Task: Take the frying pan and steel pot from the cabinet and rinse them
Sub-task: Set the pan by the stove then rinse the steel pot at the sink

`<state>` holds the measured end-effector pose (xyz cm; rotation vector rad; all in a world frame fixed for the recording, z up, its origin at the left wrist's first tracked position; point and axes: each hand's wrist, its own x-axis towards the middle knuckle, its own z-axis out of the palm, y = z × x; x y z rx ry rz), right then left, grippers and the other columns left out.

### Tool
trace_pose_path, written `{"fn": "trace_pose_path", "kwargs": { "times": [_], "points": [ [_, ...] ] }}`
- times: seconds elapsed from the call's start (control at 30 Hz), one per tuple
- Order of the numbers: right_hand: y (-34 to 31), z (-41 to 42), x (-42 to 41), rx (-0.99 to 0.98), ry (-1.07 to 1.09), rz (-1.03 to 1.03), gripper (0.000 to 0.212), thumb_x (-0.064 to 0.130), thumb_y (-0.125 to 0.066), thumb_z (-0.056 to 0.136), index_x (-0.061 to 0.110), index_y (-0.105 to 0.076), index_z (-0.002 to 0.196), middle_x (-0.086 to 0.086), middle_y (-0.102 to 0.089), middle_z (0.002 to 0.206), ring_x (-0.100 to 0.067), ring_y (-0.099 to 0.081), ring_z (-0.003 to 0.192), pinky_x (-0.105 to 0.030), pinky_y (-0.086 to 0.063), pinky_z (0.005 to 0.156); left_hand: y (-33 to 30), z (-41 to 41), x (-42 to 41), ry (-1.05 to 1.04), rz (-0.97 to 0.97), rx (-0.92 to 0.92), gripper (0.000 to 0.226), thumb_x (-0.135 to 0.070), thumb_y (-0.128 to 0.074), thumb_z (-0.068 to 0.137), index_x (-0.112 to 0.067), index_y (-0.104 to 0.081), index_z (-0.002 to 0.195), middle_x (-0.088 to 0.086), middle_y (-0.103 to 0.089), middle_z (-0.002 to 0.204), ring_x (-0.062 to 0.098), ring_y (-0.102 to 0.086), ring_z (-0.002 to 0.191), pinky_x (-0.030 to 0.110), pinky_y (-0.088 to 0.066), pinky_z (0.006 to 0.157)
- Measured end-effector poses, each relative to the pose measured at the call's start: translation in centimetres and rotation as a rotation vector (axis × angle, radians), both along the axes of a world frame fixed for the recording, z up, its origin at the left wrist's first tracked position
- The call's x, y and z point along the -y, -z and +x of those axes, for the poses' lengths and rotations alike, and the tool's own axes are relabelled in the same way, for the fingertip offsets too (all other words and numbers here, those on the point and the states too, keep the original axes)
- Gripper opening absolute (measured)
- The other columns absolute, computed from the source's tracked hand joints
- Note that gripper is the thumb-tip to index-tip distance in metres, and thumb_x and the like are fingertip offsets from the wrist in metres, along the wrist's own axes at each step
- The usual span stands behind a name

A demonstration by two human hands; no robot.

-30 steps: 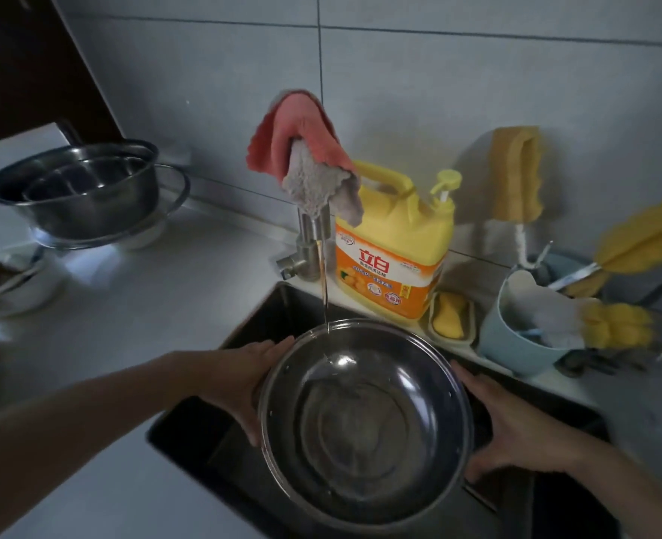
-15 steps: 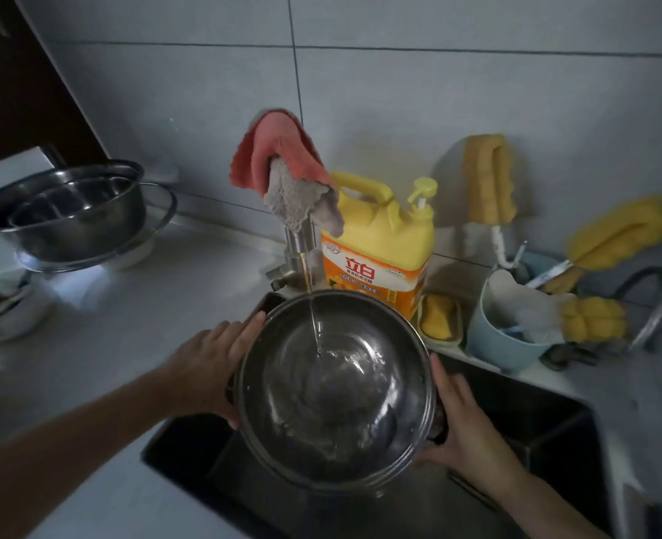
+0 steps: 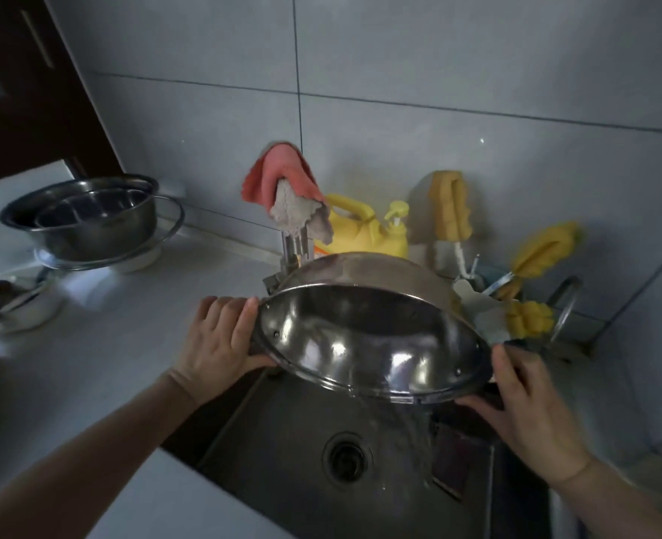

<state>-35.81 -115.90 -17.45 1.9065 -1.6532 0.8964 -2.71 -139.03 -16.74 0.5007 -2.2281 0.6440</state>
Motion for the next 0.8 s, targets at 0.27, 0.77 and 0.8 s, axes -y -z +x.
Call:
{"fn": "trace_pose_path", "kwargs": {
  "times": [0.27,0.77,0.8],
  "points": [
    [-6.8,-0.7,-0.8,-0.090,0.007,-0.130,0.097,0.031,-0.064,0.082,0.021,-0.003,0.157,-0.018,-0.043,0.117,-0.033,-0.047,0.096,-0.035,-0.041,0.085,-6.2,-1.1,-0.8,-0.048,-0.101,-0.048,0.089,-0.067,-0.054,0.079,0.005,-0.033,0.125,0.018,-0.043,0.106,0.031,-0.045,0.085,0.045,-0.037,0.077],
    [-1.7,-4.4,0.3,0.470,-0.105,0.956,0.142,0.062,-0.091,0.047,0.067,0.020,0.135,0.030,0.003,0.152,0.015,0.002,0.142,-0.006,-0.006,0.114,1.5,-3.4,0.1,0.081,1.052,0.725,0.149,-0.069,-0.079,0.049,-0.038,0.035,0.140,0.000,-0.023,0.154,0.015,-0.037,0.131,0.039,-0.036,0.109],
    [-1.2,-4.5,0.8,0.485,-0.118,0.985,0.140,0.065,-0.089,0.045,0.068,0.020,0.134,0.028,0.000,0.153,0.013,0.000,0.142,-0.007,-0.004,0.115,2.0,-3.5,0.4,0.117,1.067,0.739,0.148,-0.067,-0.080,0.050,-0.035,0.032,0.143,0.000,-0.022,0.155,0.015,-0.036,0.133,0.037,-0.038,0.108]
  ]
}}
